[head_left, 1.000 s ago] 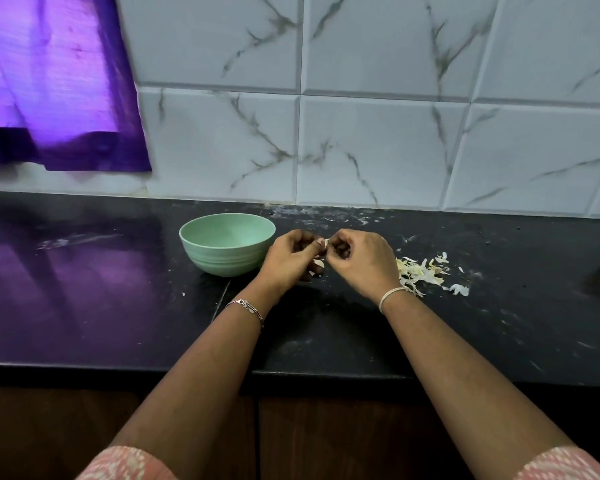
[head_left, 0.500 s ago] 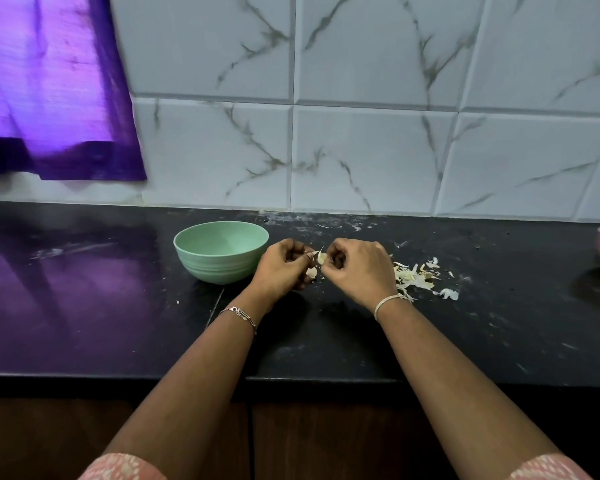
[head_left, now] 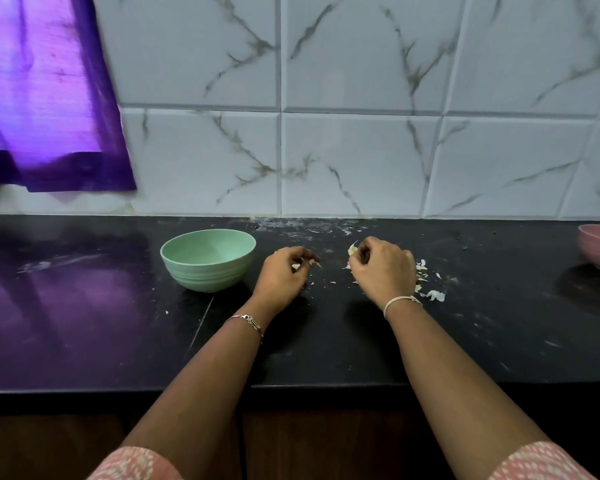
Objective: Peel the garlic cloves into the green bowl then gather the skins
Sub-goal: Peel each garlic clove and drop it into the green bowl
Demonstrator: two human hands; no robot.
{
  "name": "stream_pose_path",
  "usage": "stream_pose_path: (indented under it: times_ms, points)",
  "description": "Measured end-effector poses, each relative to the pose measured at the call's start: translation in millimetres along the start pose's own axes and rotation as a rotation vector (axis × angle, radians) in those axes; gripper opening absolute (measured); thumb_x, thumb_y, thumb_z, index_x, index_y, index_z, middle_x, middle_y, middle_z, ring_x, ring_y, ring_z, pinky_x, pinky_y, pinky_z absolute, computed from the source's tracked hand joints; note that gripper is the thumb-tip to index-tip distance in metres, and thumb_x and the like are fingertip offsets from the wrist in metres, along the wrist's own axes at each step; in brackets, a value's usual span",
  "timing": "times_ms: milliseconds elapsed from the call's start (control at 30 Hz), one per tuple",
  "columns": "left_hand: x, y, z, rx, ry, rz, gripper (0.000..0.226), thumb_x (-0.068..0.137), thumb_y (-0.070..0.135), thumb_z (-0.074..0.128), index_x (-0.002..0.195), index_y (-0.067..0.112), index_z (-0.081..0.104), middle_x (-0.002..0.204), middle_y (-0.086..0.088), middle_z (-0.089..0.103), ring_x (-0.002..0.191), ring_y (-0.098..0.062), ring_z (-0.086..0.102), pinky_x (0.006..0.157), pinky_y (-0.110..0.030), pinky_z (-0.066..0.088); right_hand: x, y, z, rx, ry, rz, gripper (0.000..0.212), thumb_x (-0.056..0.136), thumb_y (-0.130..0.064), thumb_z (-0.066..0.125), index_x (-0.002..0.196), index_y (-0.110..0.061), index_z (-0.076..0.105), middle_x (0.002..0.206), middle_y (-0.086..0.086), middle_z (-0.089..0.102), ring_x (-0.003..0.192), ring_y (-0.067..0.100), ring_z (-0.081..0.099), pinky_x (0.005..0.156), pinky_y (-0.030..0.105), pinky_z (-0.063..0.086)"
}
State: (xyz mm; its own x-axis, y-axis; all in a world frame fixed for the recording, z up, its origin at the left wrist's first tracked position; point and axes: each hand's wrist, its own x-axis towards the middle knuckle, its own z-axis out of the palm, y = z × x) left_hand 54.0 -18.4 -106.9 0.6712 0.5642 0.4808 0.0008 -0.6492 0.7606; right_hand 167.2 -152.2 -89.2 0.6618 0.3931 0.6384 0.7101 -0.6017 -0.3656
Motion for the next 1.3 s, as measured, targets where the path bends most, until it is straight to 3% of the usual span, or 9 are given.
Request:
stream_pose_path:
  times_ms: [133,267,333,433,567,733,967,1133,1300]
  points:
    - [9,11,18,0.126,-0.041,0.081,0.014,0.086,0.017,0.068,0.092,0.030,0.069,0.080,0.016,0.063,0.071,-0.007,0.060,0.077,-0.033,0.055,3,15,-6,-0.025,0.002,-0.012,0.014,0.091,-0.032,0.053,0.083,-0.022,0.058,0.083,-0.005,0.067,0.074,0.018,0.057,0.085,0.033,0.034]
    - [21,23,37,0.170,-0.020,0.097,0.022,0.083,0.027,0.073,0.076,0.038,0.055,0.082,0.019,0.065,0.080,-0.007,0.064,0.077,-0.033,0.054,4,23,-8,0.002,0.015,-0.051,0.010,0.087,-0.031,0.058,0.082,-0.023,0.061,0.079,-0.007,0.066,0.076,0.018,0.061,0.086,0.033,0.035]
    - [28,23,46,0.196,-0.053,0.114,0.015,0.087,0.022,0.070,0.082,0.035,0.063,0.096,0.016,0.064,0.091,-0.009,0.064,0.084,-0.036,0.054,4,23,-8,0.063,0.018,-0.021,0.011,0.084,-0.034,0.061,0.080,-0.024,0.063,0.074,-0.008,0.066,0.075,0.017,0.062,0.087,0.034,0.038]
    - [34,16,56,0.187,-0.053,0.148,0.014,0.090,0.010,0.063,0.097,0.019,0.072,0.126,-0.004,0.051,0.112,-0.017,0.056,0.098,-0.032,0.046,6,22,-5,0.091,-0.006,-0.021,0.013,0.081,-0.036,0.064,0.078,-0.024,0.063,0.069,-0.010,0.063,0.073,0.014,0.062,0.087,0.033,0.040]
    - [32,19,53,-0.056,-0.038,0.040,0.013,0.095,0.016,0.059,0.105,0.015,0.066,0.096,0.002,0.067,0.089,-0.016,0.063,0.080,-0.027,0.050,7,18,-1,0.107,-0.001,-0.081,0.010,0.080,-0.035,0.065,0.078,-0.025,0.064,0.070,-0.010,0.065,0.074,0.014,0.063,0.086,0.034,0.041]
    - [31,21,49,-0.210,-0.075,-0.057,0.007,0.091,0.014,0.065,0.095,0.017,0.061,0.075,0.007,0.064,0.067,-0.009,0.061,0.072,-0.033,0.056,8,16,2,0.106,-0.023,-0.140,0.010,0.084,-0.036,0.063,0.083,-0.026,0.064,0.069,-0.011,0.062,0.073,0.013,0.062,0.089,0.035,0.037]
    - [30,19,50,-0.264,-0.113,-0.128,0.009,0.096,0.016,0.058,0.101,0.013,0.065,0.081,-0.001,0.066,0.065,-0.011,0.055,0.066,-0.032,0.054,13,23,3,0.034,0.070,0.018,0.010,0.087,-0.031,0.058,0.084,-0.024,0.064,0.079,-0.007,0.067,0.082,0.017,0.063,0.086,0.034,0.033]
    - [28,21,45,-0.490,-0.154,-0.233,0.021,0.101,0.007,0.044,0.106,0.012,0.064,0.084,-0.005,0.056,0.061,-0.009,0.049,0.056,-0.021,0.047,16,34,0,-0.062,-0.053,0.113,0.022,0.096,-0.039,0.052,0.110,-0.035,0.069,0.113,-0.003,0.058,0.102,0.018,0.059,0.092,0.037,0.030]
    - [26,18,43,-0.516,-0.164,-0.240,0.019,0.100,0.007,0.047,0.113,0.009,0.061,0.082,-0.001,0.059,0.060,-0.007,0.051,0.058,-0.021,0.049,15,33,-4,-0.126,-0.073,0.126,0.014,0.084,-0.040,0.071,0.077,-0.029,0.068,0.105,-0.006,0.057,0.094,0.017,0.058,0.084,0.034,0.027]
